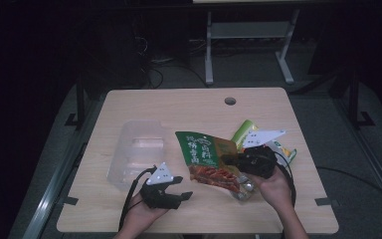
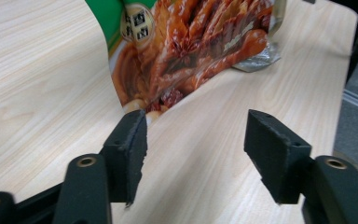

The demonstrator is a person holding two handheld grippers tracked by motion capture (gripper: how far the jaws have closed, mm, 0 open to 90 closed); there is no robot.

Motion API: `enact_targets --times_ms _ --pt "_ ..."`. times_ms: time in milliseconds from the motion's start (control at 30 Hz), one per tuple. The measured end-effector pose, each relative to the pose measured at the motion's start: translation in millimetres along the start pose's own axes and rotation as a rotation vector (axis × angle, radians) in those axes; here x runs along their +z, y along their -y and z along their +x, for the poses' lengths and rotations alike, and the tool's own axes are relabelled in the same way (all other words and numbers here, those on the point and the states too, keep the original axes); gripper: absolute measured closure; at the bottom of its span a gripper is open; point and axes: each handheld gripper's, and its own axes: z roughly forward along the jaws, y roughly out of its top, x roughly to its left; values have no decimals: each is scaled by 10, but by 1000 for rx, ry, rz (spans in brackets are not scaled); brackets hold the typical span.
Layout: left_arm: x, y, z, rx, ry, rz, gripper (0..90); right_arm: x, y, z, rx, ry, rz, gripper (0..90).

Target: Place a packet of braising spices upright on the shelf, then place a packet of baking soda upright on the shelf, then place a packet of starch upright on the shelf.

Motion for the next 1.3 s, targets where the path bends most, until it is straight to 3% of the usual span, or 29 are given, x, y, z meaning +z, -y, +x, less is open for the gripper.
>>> enact_targets --times_ms 200,900,933,1300 --pt "-37 6 17 -35 16 -21 353 18 1 -8 3 8 -1 892" --pt "-41 -10 -11 -9 0 -14 319 1 -63 31 -1 5 4 893" --pt "-49 -8 -30 7 -10 -15 318 -11 -88 46 -5 3 2 893" --pt "-58 -91 -190 16 6 -30 296 -86 -223 3 10 -15 -57 894"
